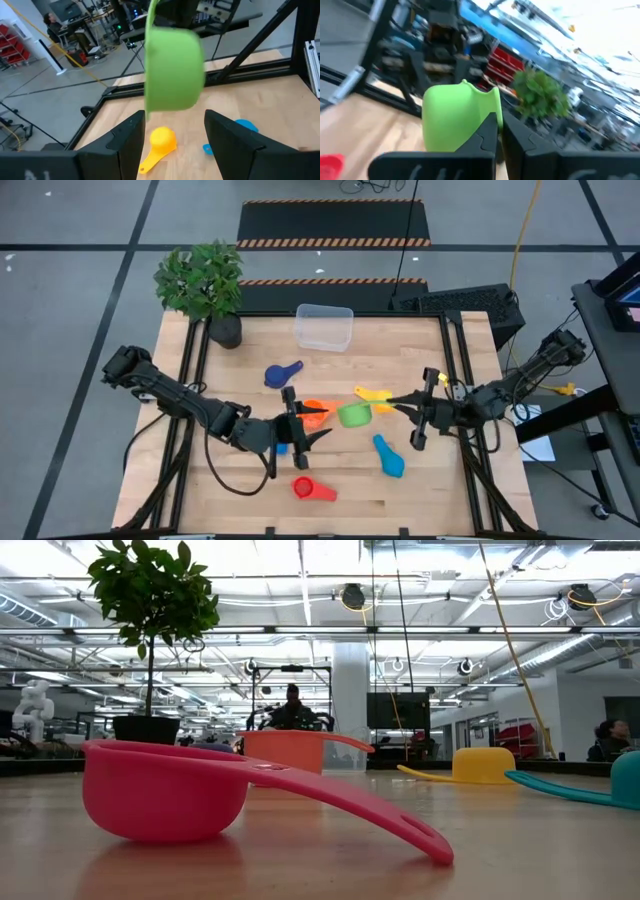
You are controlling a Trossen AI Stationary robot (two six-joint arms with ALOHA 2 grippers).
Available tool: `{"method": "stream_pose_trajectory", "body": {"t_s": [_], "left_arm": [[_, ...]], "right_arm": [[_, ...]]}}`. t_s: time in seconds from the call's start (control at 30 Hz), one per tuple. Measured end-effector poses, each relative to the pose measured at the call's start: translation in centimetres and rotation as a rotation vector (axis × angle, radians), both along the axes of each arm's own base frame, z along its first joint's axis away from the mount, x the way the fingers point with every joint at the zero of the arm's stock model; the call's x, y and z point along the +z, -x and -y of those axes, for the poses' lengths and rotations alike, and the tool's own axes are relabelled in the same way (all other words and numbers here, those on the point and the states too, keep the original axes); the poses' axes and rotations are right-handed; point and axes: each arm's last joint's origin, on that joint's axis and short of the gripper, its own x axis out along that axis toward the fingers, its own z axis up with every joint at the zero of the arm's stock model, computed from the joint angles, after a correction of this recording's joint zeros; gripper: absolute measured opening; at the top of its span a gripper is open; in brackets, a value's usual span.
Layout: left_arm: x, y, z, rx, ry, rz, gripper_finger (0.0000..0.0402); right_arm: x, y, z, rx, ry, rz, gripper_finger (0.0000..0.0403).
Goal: Nest measuring cups in basket
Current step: Stack the green measuring cup on top of the the orange measuring cup
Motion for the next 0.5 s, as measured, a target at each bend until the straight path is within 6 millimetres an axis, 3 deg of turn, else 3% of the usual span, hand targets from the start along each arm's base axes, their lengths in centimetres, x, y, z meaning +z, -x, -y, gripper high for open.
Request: {"method": "stream_pose_trajectory", "body": {"t_s": [0.23, 0.5], "left_arm": [[0.2, -0.5, 0.3, -0.040, 0.035, 0.051, 0.0209], [-1.0, -2.0, 2.5, -0.124, -0.094, 0.139, 0.0209]], "right_arm": [[0.4, 0.1, -0.4, 0.132, 0.030, 0.045, 0.0000], [1.0, 0.2, -0.7, 0.264, 0.015, 0.120, 0.0000]]}}
